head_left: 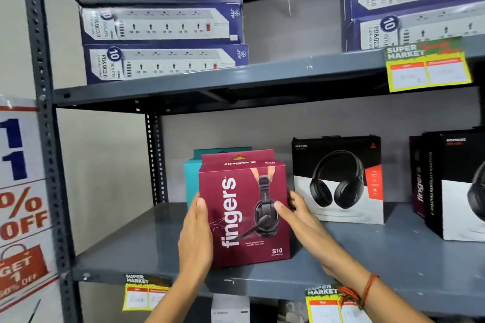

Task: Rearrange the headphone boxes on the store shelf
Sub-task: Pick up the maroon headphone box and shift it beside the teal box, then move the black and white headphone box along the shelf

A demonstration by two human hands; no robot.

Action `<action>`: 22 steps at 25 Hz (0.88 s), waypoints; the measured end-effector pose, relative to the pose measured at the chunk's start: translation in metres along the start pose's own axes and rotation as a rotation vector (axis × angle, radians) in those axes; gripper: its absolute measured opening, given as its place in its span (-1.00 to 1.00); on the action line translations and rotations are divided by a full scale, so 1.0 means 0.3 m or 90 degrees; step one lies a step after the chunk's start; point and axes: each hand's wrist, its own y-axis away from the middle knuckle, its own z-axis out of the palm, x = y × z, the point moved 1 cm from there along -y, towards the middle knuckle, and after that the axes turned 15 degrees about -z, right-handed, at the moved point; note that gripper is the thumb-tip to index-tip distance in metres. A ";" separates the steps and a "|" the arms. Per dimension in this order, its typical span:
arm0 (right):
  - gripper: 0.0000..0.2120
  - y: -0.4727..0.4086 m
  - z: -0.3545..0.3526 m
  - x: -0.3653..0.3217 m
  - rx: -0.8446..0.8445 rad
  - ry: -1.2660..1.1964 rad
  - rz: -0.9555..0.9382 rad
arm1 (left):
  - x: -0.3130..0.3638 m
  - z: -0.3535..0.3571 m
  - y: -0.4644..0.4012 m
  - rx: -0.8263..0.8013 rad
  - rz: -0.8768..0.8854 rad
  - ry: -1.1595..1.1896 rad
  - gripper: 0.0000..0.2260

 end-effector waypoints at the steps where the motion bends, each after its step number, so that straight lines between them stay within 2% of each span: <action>1: -0.29 0.005 -0.012 -0.013 0.016 0.011 0.000 | 0.021 0.009 0.009 0.040 0.070 0.001 -0.45; 4: -0.31 0.017 -0.086 -0.067 0.100 0.039 -0.052 | 0.135 0.093 0.072 0.095 0.334 0.021 -0.35; 6: -0.34 0.028 -0.170 -0.119 0.176 0.088 -0.096 | 0.209 0.207 0.128 0.030 0.468 0.045 -0.35; 9: -0.37 0.069 -0.357 -0.206 0.282 0.178 -0.163 | 0.299 0.427 0.239 -0.149 0.513 0.078 -0.34; 12: -0.39 0.132 -0.580 -0.268 0.373 0.264 -0.189 | 0.349 0.649 0.343 -0.339 0.428 0.101 -0.31; 16: -0.45 0.224 -0.858 -0.267 0.463 0.315 -0.146 | 0.357 0.931 0.442 -0.490 0.246 0.080 -0.38; 19: -0.44 0.277 -1.055 -0.188 0.464 0.356 -0.090 | 0.321 1.115 0.493 -0.545 0.114 0.020 -0.38; 22: -0.41 0.299 -1.248 -0.071 0.458 0.367 -0.029 | 0.274 1.259 0.505 -0.550 0.013 0.013 -0.35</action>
